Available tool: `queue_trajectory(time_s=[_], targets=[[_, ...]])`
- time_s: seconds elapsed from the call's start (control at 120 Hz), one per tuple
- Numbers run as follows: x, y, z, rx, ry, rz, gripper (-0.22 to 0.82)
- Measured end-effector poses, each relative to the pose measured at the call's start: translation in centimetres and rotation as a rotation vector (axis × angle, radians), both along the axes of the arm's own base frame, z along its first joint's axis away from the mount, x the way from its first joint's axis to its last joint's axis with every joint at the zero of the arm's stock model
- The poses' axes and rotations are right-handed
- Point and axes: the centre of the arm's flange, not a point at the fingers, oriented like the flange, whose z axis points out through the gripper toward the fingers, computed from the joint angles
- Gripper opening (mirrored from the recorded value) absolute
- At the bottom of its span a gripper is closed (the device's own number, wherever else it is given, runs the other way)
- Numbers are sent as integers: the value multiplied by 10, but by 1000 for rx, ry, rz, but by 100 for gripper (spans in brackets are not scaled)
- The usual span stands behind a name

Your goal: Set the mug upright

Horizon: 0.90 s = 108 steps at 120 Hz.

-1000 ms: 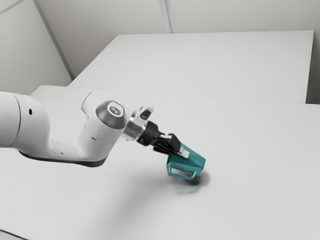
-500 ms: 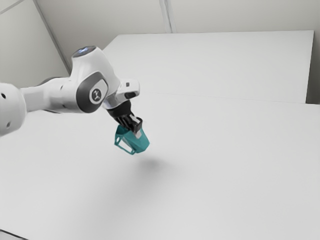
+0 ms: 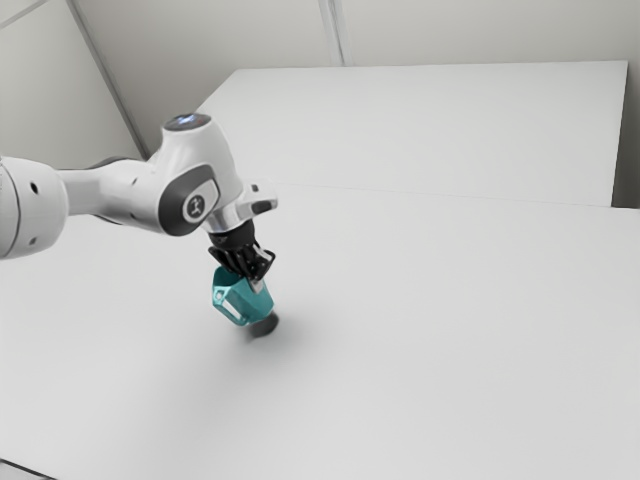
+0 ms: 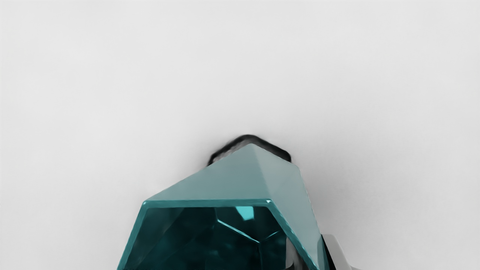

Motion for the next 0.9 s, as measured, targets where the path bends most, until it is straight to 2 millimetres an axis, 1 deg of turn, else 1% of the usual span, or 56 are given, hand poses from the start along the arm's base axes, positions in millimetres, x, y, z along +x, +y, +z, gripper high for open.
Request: queue_trajectory(time_s=[0.167, 0.258, 0.333, 0.467, 0.55, 0.567, 0.667, 0.75, 0.833, 0.9], targets=[[5, 6, -9, 30, -15, 39, -17], [6, 5, -15, 49, -10, 46, -17], [5, 0, -19, 62, -3, 48, -17], [3, -15, -28, 80, 18, 34, -17], [2, -18, -33, 88, 27, 40, -17], [2, -18, -33, 89, 28, 42, -15], [2, -17, -31, 94, 24, 58, 8], [1, -19, -19, 106, 2, 65, 25], [-1, -24, -7, 119, -13, 67, 36], [-2, -27, 9, 135, -34, 72, 43]])
